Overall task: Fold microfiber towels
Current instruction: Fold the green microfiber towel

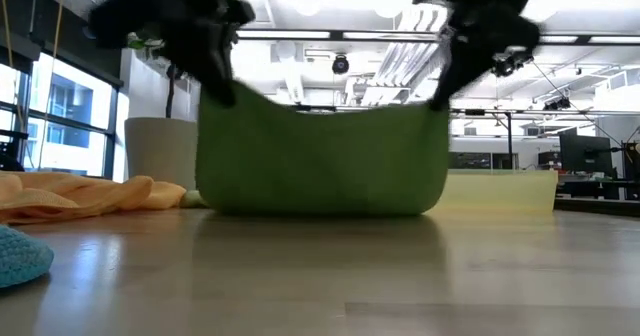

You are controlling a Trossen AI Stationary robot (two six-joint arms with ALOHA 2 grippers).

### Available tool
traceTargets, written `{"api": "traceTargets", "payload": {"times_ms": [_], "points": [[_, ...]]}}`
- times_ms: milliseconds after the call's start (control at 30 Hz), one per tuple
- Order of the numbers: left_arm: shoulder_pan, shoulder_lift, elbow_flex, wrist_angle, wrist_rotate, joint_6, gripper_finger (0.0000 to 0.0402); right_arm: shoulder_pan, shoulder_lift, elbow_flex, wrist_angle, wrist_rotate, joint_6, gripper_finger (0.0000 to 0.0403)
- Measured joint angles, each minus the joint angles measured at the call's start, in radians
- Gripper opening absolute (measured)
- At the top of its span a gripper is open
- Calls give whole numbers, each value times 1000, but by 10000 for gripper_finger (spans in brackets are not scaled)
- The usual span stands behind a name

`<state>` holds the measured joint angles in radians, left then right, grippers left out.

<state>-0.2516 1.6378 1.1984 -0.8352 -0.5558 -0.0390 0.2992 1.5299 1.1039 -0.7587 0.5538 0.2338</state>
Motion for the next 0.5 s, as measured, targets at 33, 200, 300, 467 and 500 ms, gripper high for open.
{"api": "traceTargets", "payload": {"times_ms": [33, 200, 300, 467, 500], "points": [[11, -15, 0, -1, -42, 19, 0, -13, -1, 21, -18, 44, -38, 0], [77, -108, 0, -14, -225, 94, 0, -93, -3, 151, -92, 208, -217, 0], [120, -181, 9, -11, -300, 159, 0, -145, -3, 243, -140, 229, -304, 0], [195, -288, 84, 1, -380, 287, 0, -213, -3, 420, -216, 280, -422, 0], [211, -303, 103, 3, -381, 315, 0, -224, -4, 455, -225, 289, -442, 0]]}}
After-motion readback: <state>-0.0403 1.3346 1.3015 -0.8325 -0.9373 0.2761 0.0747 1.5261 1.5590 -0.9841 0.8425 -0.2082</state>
